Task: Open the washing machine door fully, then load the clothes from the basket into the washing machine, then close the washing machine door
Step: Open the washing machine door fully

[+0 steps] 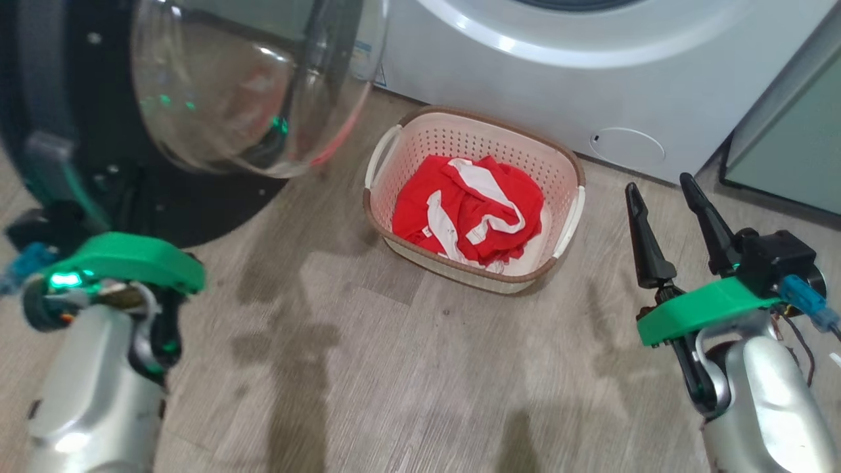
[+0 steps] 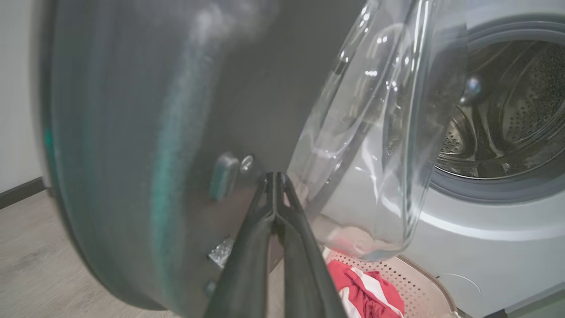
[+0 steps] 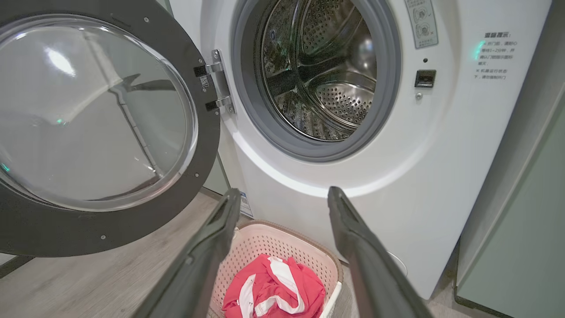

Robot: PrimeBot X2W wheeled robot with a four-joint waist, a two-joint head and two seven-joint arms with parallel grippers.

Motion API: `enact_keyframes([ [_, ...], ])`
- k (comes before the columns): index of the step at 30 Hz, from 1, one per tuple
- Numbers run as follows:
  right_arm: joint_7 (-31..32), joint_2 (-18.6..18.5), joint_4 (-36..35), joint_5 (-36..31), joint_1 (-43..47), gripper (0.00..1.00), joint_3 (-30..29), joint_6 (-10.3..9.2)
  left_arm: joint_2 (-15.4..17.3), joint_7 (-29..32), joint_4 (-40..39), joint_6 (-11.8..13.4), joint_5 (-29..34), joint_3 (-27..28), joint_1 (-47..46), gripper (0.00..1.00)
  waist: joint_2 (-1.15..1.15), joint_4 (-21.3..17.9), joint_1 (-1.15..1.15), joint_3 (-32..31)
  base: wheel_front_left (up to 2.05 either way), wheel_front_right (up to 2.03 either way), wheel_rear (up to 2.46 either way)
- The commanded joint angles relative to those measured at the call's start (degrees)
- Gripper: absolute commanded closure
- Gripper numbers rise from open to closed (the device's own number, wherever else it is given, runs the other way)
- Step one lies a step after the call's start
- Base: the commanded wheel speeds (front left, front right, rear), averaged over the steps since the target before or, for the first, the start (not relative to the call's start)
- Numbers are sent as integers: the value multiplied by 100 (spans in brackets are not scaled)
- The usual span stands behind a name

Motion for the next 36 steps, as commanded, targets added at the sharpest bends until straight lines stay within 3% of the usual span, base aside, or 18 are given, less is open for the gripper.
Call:
enact_keyframes([
  [1,11,-46,-230,-45,-268,0,124,0,297,-78,-66,-48,49,388,-302,100,0,-35,0,50,0,0,0],
  [11,83,-75,-343,-85,-423,0,128,0,452,-78,520,-365,249,1486,-705,100,0,-171,0,351,0,0,0],
  [24,106,-101,-356,-90,-541,0,188,0,644,-78,1401,-724,577,2434,-1196,100,0,-327,0,453,0,0,0],
  [29,61,-103,-288,13,-525,0,316,0,530,-79,1178,-782,903,2668,-872,100,0,-410,0,351,0,0,0],
  [36,-34,-72,-219,79,-433,0,320,0,169,-79,46,-811,1365,2883,-9,100,0,-473,0,197,0,0,0],
])
